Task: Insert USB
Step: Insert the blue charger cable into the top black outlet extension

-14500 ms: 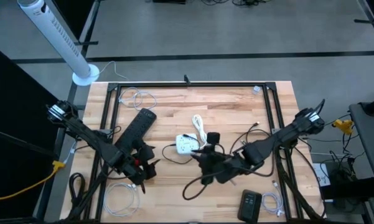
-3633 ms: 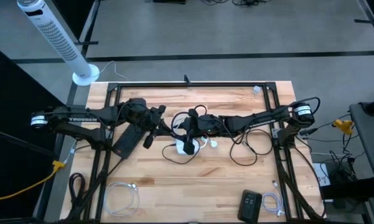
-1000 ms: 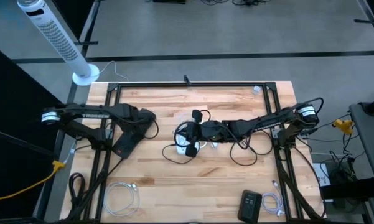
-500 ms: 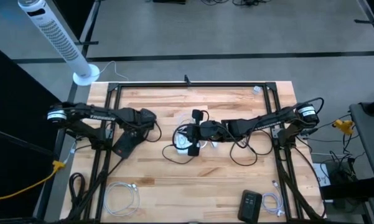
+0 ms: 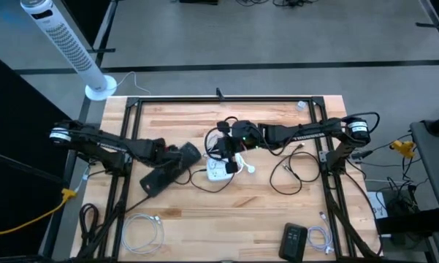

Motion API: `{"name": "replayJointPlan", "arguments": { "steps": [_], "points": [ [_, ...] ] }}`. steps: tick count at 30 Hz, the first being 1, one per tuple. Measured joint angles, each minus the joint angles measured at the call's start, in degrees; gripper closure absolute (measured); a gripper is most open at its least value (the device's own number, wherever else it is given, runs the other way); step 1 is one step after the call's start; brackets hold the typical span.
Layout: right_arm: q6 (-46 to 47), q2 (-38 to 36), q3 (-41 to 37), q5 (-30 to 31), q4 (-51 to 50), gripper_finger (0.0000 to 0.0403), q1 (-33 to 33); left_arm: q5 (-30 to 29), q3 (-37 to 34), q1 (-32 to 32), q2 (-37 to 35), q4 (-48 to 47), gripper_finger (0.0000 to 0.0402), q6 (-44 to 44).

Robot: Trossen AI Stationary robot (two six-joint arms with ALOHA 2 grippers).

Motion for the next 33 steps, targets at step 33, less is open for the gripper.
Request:
{"name": "replayJointPlan", "arguments": {
  "steps": [33],
  "points": [
    [-22.5,22.6,19.1,-20.4,-13.9,0.0403,-11.8,-10.1,-2.1,-6.2,-7.4,23.8,0.0338,10.1]
  ]
}}
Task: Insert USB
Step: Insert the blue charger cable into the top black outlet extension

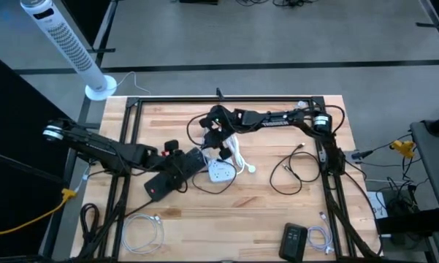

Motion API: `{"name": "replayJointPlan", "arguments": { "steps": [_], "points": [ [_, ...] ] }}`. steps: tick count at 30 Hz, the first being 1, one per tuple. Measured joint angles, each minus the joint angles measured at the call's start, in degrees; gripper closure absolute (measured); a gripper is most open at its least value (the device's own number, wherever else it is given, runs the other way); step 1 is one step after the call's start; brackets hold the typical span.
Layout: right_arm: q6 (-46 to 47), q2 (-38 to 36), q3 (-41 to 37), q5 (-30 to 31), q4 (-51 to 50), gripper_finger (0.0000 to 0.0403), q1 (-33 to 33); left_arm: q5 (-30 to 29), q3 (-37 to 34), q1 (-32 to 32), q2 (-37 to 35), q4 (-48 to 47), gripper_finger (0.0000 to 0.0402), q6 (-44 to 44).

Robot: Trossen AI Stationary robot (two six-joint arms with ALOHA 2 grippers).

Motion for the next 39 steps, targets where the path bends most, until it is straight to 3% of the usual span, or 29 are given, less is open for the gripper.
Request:
{"name": "replayJointPlan", "arguments": {
  "steps": [4,7,13,17,20,29,36,39],
  "points": [
    [-1.7,3.1,3.8,-1.4,-1.1,0.0403,-1.3,1.1,-1.1,4.7,-4.1,7.7,0.0338,6.7],
    [-3.9,4.5,7.0,-4.0,-5.3,0.0403,-2.0,2.8,-2.8,11.2,-7.1,6.8,0.0338,8.3],
    [-7.1,5.4,10.5,-5.5,-10.7,0.0403,-1.7,15.8,-10.0,19.8,-10.2,16.7,0.0338,9.6],
    [-5.7,6.4,11.1,-8.6,-10.6,0.0403,-1.7,18.3,-14.3,20.1,-10.1,25.7,0.0338,8.5],
    [-5.6,7.9,11.1,-11.3,-10.3,0.0403,-1.5,18.3,-16.3,20.1,-9.6,27.0,0.0338,6.6],
    [-7.4,8.8,11.1,-11.1,-10.3,0.0403,-1.2,20.0,-20.4,20.0,-6.9,27.8,0.0338,2.5],
    [-8.4,9.5,14.6,-10.2,-12.4,0.0403,-0.9,26.1,-24.0,19.9,-1.9,40.1,0.0338,1.2],
    [-9.0,9.5,16.3,-9.4,-15.6,0.0403,-0.7,26.2,-24.6,19.8,0.5,42.6,0.0338,0.6]
  ]
}}
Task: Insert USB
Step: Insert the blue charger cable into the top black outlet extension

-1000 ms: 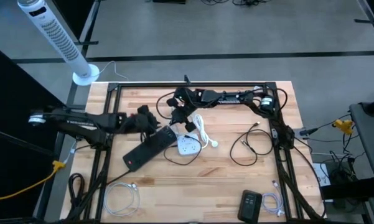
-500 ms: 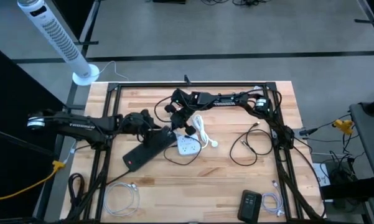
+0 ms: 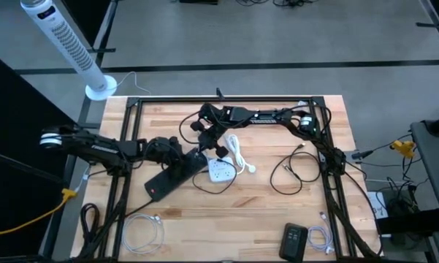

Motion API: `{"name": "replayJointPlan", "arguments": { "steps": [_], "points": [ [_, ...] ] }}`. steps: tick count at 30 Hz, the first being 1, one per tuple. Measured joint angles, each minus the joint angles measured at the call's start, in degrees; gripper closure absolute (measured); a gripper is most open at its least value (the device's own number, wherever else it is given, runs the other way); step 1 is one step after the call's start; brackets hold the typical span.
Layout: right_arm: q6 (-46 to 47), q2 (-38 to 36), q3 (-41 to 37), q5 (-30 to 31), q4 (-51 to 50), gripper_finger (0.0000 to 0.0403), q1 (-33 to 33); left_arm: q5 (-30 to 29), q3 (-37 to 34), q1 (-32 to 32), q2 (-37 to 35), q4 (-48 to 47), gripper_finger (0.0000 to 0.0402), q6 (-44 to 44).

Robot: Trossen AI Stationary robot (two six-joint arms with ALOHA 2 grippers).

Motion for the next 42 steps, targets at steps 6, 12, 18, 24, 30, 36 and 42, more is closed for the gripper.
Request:
{"name": "replayJointPlan", "arguments": {
  "steps": [6,12,18,24,30,36,42],
  "points": [
    [0.0,0.2,1.0,0.2,-2.3,0.0403,0.3,-0.1,-0.4,-0.2,3.7,2.5,0.0338,-2.3],
    [0.5,0.2,1.7,4.6,-2.5,0.0403,1.6,-0.3,-1.3,-1.3,7.6,8.1,0.0338,-3.7],
    [1.9,0.2,1.7,4.6,-5.9,0.0403,1.4,-0.4,-1.6,-3.8,8.7,9.7,0.0338,-5.0],
    [5.7,0.1,0.9,4.6,-5.4,0.0403,2.1,-1.1,-1.7,-4.3,8.7,10.1,0.0338,-5.1],
    [7.8,0.1,-0.3,4.6,-2.7,0.0403,2.1,-1.0,-1.8,-4.6,8.8,10.8,0.0338,-5.2],
    [10.2,1.1,-0.7,4.1,-0.8,0.0403,2.1,-1.6,-1.8,-4.7,9.0,11.1,0.0338,-5.2],
    [10.5,1.2,-0.7,3.6,-2.1,0.0403,2.1,-1.8,-1.9,-4.7,9.0,11.1,0.0338,-5.7]
  ]
}}
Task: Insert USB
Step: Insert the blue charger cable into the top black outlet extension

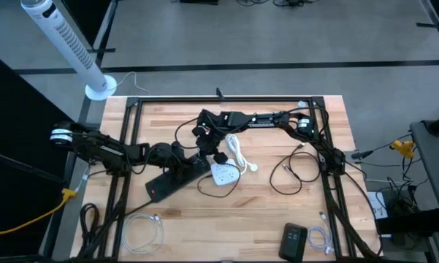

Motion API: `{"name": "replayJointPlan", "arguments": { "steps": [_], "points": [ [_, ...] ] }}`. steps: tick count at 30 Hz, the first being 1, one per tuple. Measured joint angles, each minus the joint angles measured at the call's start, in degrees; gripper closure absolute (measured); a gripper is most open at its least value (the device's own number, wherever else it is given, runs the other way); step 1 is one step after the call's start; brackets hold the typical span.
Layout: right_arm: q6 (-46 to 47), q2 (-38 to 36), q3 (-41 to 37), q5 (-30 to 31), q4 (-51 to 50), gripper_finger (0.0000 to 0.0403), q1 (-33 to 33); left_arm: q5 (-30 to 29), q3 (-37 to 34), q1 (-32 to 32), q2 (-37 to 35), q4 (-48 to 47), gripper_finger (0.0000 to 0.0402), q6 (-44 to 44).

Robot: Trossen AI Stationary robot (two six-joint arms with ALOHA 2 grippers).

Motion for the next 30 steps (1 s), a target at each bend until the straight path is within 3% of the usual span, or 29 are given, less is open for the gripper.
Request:
{"name": "replayJointPlan", "arguments": {
  "steps": [30],
  "points": [
    [3.1,-1.4,0.0,0.9,-5.0,0.0403,0.0,-0.5,-0.1,0.0,0.0,0.2,0.0338,-0.3]
  ]
}}
